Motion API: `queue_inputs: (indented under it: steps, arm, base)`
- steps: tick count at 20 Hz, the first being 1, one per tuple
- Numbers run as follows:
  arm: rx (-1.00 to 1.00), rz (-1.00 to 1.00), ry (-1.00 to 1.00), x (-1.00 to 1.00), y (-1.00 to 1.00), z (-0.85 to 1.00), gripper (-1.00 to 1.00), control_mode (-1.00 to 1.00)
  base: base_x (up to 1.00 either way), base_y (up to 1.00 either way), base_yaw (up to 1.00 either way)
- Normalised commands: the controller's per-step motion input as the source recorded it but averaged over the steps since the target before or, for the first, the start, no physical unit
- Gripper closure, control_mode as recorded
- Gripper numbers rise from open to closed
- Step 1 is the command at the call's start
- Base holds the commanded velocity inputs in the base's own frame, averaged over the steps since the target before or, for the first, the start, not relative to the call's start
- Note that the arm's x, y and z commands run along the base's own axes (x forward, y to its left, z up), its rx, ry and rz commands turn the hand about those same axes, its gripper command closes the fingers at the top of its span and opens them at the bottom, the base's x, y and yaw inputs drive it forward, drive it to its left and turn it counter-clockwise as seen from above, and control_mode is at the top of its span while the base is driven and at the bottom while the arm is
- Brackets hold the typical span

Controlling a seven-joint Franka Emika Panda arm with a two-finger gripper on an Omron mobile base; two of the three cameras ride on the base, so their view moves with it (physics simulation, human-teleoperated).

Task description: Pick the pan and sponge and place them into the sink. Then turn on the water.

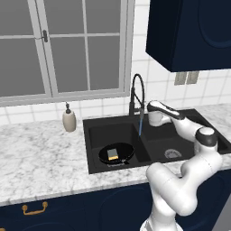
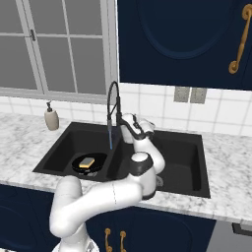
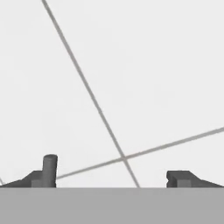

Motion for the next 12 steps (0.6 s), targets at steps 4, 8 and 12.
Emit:
queue_inputs:
  steps: [4,8,12]
  arm:
    - [0.16,-0.03,0.03,0.00,-1.00,0.00,-1.00,-1.00]
    - [0.12,-0.04,0.10,0.00,-0.99,0.02,-1.00,-1.00]
    - [0.07,-0.02,0.05,0.00,-0.81,0.00,-1.00,-1.00]
  base:
    - [0.00,0.00,0.00]
    - [0.00,0.00,0.00]
    - [0.00,0.00,0.00]
